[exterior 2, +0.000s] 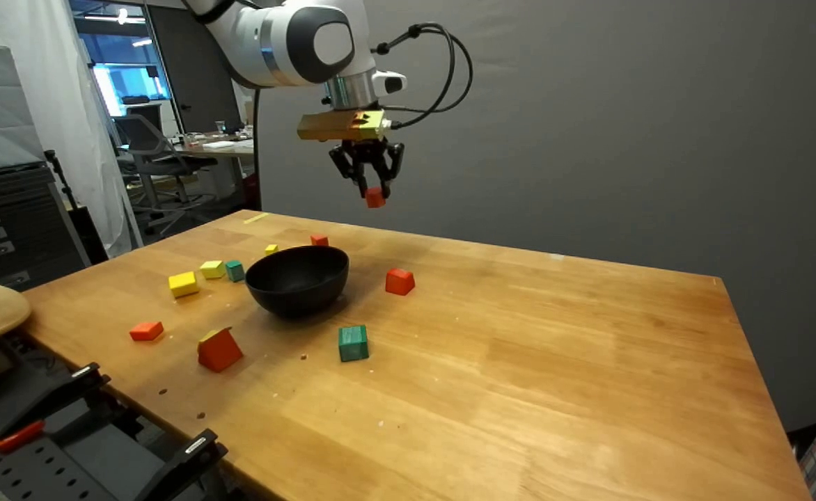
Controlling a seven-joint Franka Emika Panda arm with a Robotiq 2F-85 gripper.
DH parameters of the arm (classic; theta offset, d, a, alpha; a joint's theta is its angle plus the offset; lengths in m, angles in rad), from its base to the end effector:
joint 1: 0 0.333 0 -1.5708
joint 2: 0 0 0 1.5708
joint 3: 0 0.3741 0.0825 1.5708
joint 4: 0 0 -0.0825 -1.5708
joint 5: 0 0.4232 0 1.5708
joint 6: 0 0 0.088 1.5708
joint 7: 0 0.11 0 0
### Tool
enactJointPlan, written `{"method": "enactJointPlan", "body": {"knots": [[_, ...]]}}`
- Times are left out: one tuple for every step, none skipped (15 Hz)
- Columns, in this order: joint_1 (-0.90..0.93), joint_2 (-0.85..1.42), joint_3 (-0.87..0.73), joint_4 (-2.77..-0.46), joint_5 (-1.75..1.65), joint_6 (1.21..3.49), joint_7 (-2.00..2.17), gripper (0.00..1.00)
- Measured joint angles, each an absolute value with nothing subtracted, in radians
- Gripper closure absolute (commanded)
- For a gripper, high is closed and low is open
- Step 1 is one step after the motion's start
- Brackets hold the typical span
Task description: Put all the blocks in the bowl
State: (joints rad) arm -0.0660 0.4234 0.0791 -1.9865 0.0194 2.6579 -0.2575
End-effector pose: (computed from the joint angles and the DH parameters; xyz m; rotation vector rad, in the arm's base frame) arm 0.6854 0.0049 0.2962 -3.0819 -0.3771 -0.3939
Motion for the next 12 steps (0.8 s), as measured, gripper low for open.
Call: {"method": "enactJointPlan", "body": {"knots": [[-0.071,0.388,0.086,-2.044,0.042,2.658,-0.259,0.81],[-0.078,0.355,0.097,-2.102,0.072,2.658,-0.264,0.81],[-0.088,0.325,0.112,-2.16,0.114,2.659,-0.28,0.81],[-0.098,0.297,0.129,-2.218,0.162,2.66,-0.305,0.81],[-0.106,0.273,0.144,-2.272,0.21,2.662,-0.335,0.81],[-0.111,0.254,0.155,-2.319,0.252,2.667,-0.363,0.81],[-0.114,0.24,0.161,-2.357,0.289,2.674,-0.391,0.79],[-0.114,0.231,0.163,-2.388,0.317,2.682,-0.417,0.52],[-0.116,0.225,0.164,-2.414,0.349,2.695,-0.445,0.3],[-0.118,0.22,0.167,-2.434,0.383,2.705,-0.477,0.25],[-0.12,0.216,0.17,-2.45,0.414,2.718,-0.51,0.16],[-0.123,0.21,0.173,-2.464,0.439,2.735,-0.543,0.09]]}}
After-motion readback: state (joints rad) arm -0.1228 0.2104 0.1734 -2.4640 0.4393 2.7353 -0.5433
